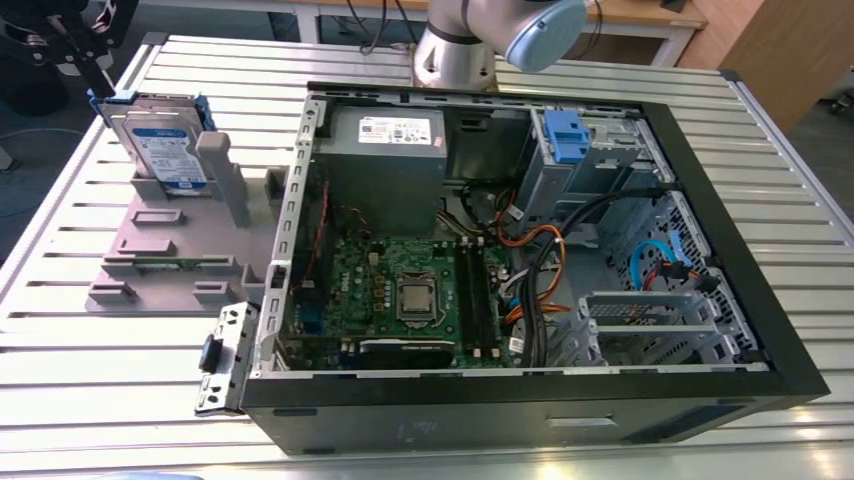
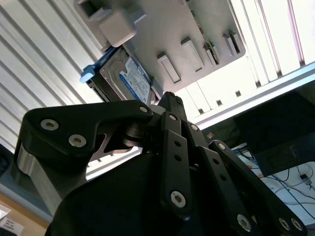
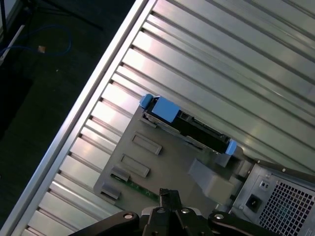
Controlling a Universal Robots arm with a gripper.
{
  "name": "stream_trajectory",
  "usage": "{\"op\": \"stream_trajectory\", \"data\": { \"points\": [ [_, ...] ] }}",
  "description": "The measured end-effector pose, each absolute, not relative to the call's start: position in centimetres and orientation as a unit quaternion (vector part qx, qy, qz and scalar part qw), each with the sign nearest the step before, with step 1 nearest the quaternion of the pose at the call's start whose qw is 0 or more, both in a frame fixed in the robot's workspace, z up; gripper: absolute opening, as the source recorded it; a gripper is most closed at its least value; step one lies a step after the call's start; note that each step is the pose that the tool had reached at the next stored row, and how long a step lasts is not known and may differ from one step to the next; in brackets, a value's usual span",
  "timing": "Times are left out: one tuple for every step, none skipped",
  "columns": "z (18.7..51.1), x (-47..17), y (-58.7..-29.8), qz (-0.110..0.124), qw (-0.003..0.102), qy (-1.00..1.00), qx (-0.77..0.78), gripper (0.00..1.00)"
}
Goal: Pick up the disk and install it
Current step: 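Pick up the disk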
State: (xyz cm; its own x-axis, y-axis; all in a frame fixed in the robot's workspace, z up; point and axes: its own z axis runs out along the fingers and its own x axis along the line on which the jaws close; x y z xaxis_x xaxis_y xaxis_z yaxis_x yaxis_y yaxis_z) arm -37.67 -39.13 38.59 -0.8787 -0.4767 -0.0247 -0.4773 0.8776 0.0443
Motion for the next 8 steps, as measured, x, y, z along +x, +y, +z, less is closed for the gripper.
{"op": "stream_trajectory", "data": {
  "points": [
    [38.59, -37.67, -39.13, 0.025, 0.007, 0.969, -0.247, 0.11],
    [38.59, -37.67, -39.13, 0.025, 0.006, 0.969, -0.247, 0.11],
    [38.59, -37.67, -39.13, 0.025, 0.006, 0.968, -0.248, 0.11],
    [38.59, -37.67, -39.13, 0.025, 0.006, 0.968, -0.248, 0.11],
    [38.59, -37.67, -39.13, 0.025, 0.006, 0.968, -0.249, 0.11],
    [38.59, -37.67, -39.13, 0.025, 0.006, 0.968, -0.249, 0.11],
    [38.59, -37.67, -39.13, 0.025, 0.006, 0.968, -0.25, 0.11],
    [38.59, -37.67, -39.13, 0.025, 0.006, 0.968, -0.25, 0.11]
  ]
}}
